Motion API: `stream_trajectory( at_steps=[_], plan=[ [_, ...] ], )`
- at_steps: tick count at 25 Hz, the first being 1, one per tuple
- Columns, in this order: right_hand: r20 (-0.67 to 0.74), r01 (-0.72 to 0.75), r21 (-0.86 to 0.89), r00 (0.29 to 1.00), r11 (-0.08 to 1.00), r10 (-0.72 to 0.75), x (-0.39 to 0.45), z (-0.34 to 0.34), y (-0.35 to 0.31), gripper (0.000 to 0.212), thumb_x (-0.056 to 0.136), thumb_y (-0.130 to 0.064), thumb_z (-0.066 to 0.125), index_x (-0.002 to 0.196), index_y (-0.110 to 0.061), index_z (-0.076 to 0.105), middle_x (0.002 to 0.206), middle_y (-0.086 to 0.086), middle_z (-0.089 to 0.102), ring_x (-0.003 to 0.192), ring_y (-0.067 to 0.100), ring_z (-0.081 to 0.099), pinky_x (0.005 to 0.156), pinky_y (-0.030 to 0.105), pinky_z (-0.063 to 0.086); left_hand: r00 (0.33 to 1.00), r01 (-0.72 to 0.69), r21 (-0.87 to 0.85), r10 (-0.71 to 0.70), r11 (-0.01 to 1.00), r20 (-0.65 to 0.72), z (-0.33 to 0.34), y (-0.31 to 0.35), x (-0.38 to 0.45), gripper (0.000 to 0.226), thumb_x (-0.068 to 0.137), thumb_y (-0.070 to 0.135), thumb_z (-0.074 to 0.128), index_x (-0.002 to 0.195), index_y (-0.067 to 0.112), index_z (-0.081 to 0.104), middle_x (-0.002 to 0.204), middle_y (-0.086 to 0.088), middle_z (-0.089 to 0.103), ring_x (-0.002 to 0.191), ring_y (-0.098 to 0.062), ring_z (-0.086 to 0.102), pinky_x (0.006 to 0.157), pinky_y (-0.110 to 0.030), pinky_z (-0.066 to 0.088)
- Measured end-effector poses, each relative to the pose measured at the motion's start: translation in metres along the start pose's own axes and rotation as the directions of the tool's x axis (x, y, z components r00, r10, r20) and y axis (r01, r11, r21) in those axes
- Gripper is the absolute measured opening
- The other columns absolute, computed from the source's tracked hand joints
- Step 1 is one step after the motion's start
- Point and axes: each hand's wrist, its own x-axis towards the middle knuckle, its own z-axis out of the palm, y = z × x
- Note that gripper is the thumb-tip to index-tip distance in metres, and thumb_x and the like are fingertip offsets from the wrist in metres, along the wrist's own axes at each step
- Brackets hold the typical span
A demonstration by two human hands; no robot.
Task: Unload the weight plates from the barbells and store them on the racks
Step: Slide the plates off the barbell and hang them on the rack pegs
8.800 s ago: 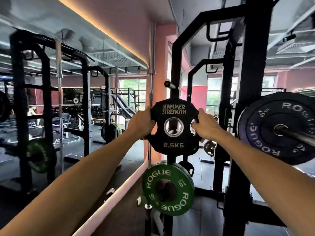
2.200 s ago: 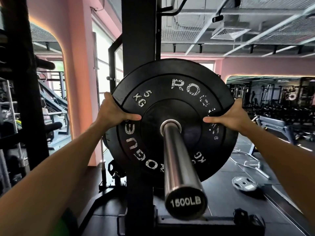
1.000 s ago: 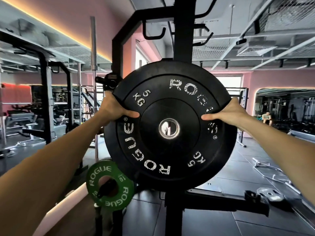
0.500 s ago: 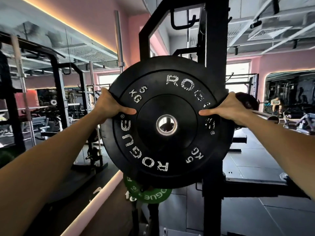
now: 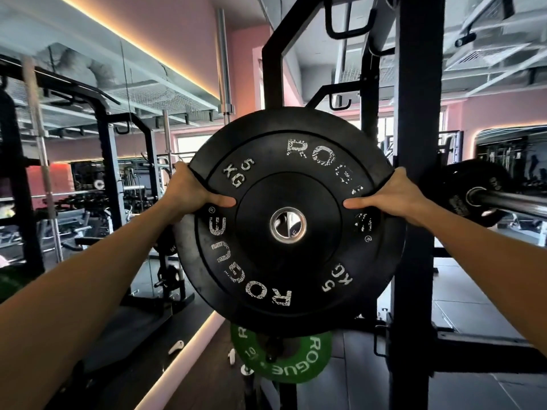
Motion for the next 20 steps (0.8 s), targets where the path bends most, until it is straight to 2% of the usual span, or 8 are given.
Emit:
stream_trajectory(
  at_steps=[2,5,8,11,13,15,18,20],
  plan=[
    [-0.007,0.002,-0.002,1.0,1.0,-0.002,0.017,0.02,0.004,0.118,0.035,-0.047,0.096,0.128,-0.011,0.033,0.121,-0.001,0.054,0.119,0.022,0.053,0.1,0.038,0.046,1.0,-0.031,-0.001,0.031,1.0,0.006,0.01,-0.014,0.02,0.106,0.025,0.041,0.099,0.114,0.01,0.051,0.105,0.006,0.066,0.098,-0.01,0.062,0.088,-0.032,0.052],
    [-0.017,0.002,-0.008,1.0,1.0,-0.002,0.04,0.046,0.006,0.122,0.033,-0.05,0.096,0.131,-0.01,0.034,0.123,-0.002,0.055,0.118,0.019,0.053,0.101,0.037,0.046,1.0,-0.015,-0.02,0.015,1.0,0.023,0.02,-0.038,0.046,0.106,0.035,0.032,0.099,0.12,0.008,0.04,0.109,0.006,0.058,0.101,-0.011,0.055,0.088,-0.031,0.048],
    [-0.014,-0.017,-0.065,1.0,0.998,0.016,0.062,0.073,0.008,0.121,0.028,-0.057,0.094,0.126,-0.013,0.038,0.117,-0.003,0.055,0.111,0.017,0.054,0.1,0.039,0.047,0.996,-0.059,-0.027,0.06,0.998,0.065,0.033,-0.065,0.074,0.09,0.035,0.033,0.1,0.107,0.012,0.051,0.104,0.009,0.062,0.097,-0.008,0.059,0.089,-0.029,0.049],
    [-0.036,-0.006,-0.109,0.999,0.994,0.002,0.086,0.1,0.014,0.129,0.014,-0.07,0.088,0.125,-0.021,0.044,0.115,-0.008,0.059,0.111,0.014,0.058,0.098,0.038,0.05,0.994,-0.066,-0.01,0.067,0.998,0.081,0.044,-0.098,0.105,0.096,0.031,0.038,0.099,0.114,0.014,0.057,0.105,0.008,0.065,0.098,-0.008,0.061,0.087,-0.028,0.049],
    [-0.04,-0.016,-0.123,0.999,0.992,0.011,0.103,0.121,0.018,0.131,0.013,-0.071,0.087,0.126,-0.022,0.044,0.116,-0.01,0.058,0.111,0.013,0.058,0.098,0.036,0.049,0.995,-0.057,0.004,0.056,0.998,0.08,0.05,-0.125,0.133,0.107,0.021,0.05,0.097,0.114,0.015,0.059,0.104,0.009,0.069,0.097,-0.007,0.065,0.086,-0.03,0.053],
    [-0.062,-0.033,-0.159,0.998,0.987,0.024,0.115,0.143,0.018,0.134,0.013,-0.072,0.086,0.129,-0.02,0.044,0.118,-0.007,0.057,0.114,0.016,0.058,0.099,0.035,0.048,0.993,-0.051,-0.01,0.052,0.999,0.106,0.058,-0.154,0.161,0.109,0.018,0.052,0.097,0.113,0.014,0.06,0.103,0.009,0.071,0.095,-0.005,0.067,0.083,-0.029,0.054],
    [-0.076,-0.061,-0.191,0.996,0.98,0.047,0.129,0.172,0.014,0.134,0.02,-0.069,0.088,0.133,-0.017,0.041,0.114,-0.004,0.047,0.12,0.023,0.053,0.099,0.035,0.045,0.992,-0.016,-0.005,0.017,1.0,0.126,0.07,-0.182,0.196,0.116,0.014,0.058,0.094,0.114,0.014,0.058,0.104,0.009,0.069,0.095,-0.006,0.066,0.085,-0.032,0.055],
    [-0.085,-0.064,-0.181,0.995,0.981,0.049,0.141,0.188,0.017,0.129,0.029,-0.06,0.092,0.135,-0.013,0.038,0.122,0.0,0.048,0.126,0.024,0.05,0.099,0.033,0.042,0.985,-0.016,-0.005,0.017,1.0,0.172,0.083,-0.21,0.223,0.118,0.013,0.06,0.094,0.116,0.015,0.057,0.105,0.01,0.069,0.097,-0.006,0.066,0.084,-0.032,0.055]
  ],
)
